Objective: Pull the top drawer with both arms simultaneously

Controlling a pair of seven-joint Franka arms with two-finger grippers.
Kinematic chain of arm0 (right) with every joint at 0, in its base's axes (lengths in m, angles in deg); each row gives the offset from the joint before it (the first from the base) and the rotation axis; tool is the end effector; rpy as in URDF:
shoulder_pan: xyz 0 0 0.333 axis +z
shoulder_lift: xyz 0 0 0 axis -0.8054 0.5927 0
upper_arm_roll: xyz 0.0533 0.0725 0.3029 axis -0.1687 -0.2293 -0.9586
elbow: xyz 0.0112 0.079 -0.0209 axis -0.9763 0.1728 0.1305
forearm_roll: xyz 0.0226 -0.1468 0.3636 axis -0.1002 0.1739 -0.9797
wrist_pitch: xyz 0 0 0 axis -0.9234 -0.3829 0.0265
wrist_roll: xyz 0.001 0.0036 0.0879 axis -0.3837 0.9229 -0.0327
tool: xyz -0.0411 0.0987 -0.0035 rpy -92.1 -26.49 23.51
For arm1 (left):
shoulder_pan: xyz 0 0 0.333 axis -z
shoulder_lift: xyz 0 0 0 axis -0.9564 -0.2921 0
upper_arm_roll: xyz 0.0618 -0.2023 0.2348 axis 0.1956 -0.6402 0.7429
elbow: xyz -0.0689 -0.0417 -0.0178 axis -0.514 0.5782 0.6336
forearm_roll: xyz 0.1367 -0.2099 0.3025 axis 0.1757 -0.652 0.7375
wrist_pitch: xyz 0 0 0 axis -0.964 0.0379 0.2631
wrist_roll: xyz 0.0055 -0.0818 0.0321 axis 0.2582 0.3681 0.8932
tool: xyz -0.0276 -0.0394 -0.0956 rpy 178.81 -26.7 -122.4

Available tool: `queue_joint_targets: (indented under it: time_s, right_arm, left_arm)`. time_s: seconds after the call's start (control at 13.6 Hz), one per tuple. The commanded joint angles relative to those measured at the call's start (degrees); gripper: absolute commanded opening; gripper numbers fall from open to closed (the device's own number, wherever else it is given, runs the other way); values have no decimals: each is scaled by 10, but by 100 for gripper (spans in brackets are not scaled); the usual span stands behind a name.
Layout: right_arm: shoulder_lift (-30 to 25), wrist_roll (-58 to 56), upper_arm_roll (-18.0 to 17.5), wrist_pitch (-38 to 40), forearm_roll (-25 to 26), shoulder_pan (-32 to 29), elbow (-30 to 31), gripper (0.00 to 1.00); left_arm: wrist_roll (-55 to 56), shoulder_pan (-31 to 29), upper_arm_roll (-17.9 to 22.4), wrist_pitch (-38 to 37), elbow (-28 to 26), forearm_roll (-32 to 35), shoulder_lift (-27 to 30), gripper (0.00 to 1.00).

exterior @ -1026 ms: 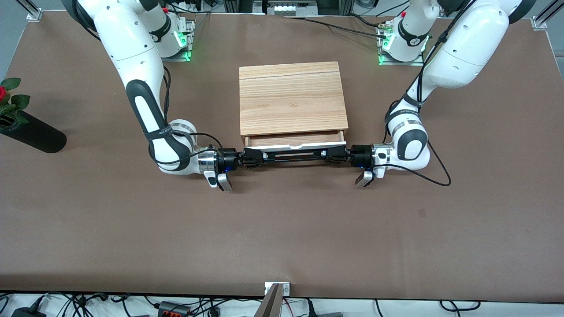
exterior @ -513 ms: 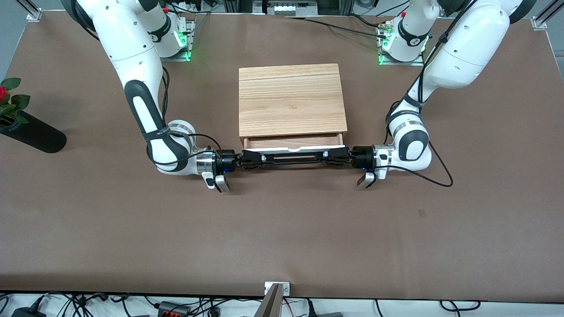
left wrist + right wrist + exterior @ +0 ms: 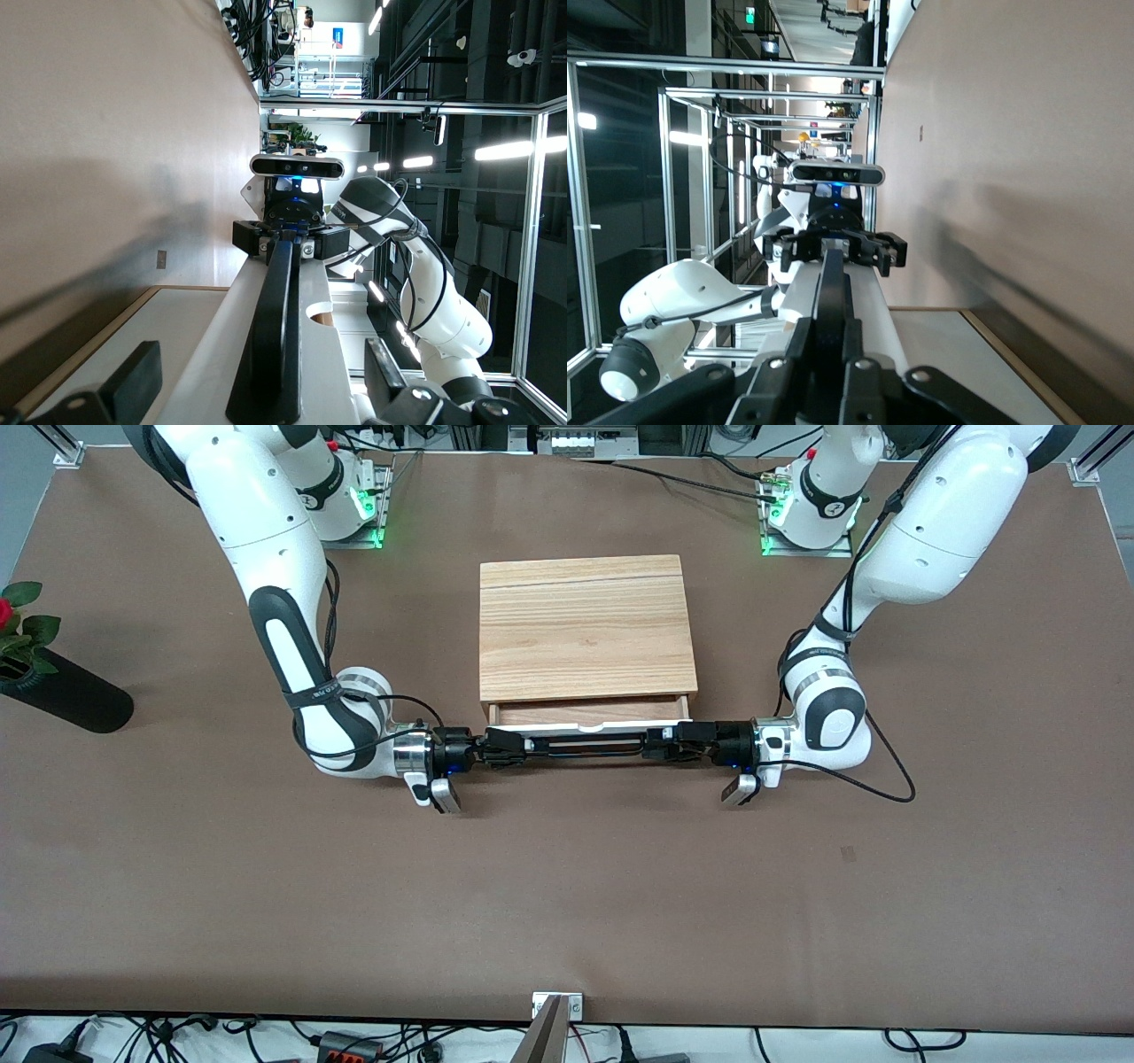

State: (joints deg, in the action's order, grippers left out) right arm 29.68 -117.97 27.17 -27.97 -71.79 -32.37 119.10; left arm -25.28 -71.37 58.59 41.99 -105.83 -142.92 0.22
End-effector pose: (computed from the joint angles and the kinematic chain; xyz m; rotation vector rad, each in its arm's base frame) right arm 0.5988 0.3190 0.1669 -1.6138 -0.0519 -0.0269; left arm 0.5758 -0.2232 0.1568 1.5855 0.0366 0.0042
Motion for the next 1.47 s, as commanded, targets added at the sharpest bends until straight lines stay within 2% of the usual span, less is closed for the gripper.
queue_joint_targets:
  time_s: [0.0, 0.29, 0.37, 0.73, 0.88, 1.03, 1.17, 1.39]
  right_arm:
    - [-18, 20, -7, 15, -46, -19, -32, 95]
    - [-18, 51, -3, -1, -41, -22, -42, 96]
    - [-18, 52, 0, -3, -41, -22, -43, 95]
    - [-19, 66, 15, -22, -31, -20, -42, 95]
    - [-35, 104, 18, -78, 23, -16, -42, 95]
    - [-52, 176, 20, -89, 90, -19, -43, 95]
    - [-82, 275, 35, -131, 159, -15, -43, 95]
    - [-121, 419, 37, -170, 306, -20, -48, 100]
  left_arm:
    - [7, 1, 2, 1, 2, -1, 1, 100]
    - [10, 1, 12, 1, 6, 2, 5, 100]
    - [16, 1, 17, 1, 20, 21, 5, 100]
    - [160, -1, 45, 0, 127, 198, 15, 100]
    - [220, -1, 55, -1, 165, 286, 29, 100]
    - [298, -1, 54, -3, 195, 397, 51, 100]
    - [348, -1, 54, -4, 206, 508, 80, 100]
    - [436, 0, 52, -23, 206, 657, 127, 100]
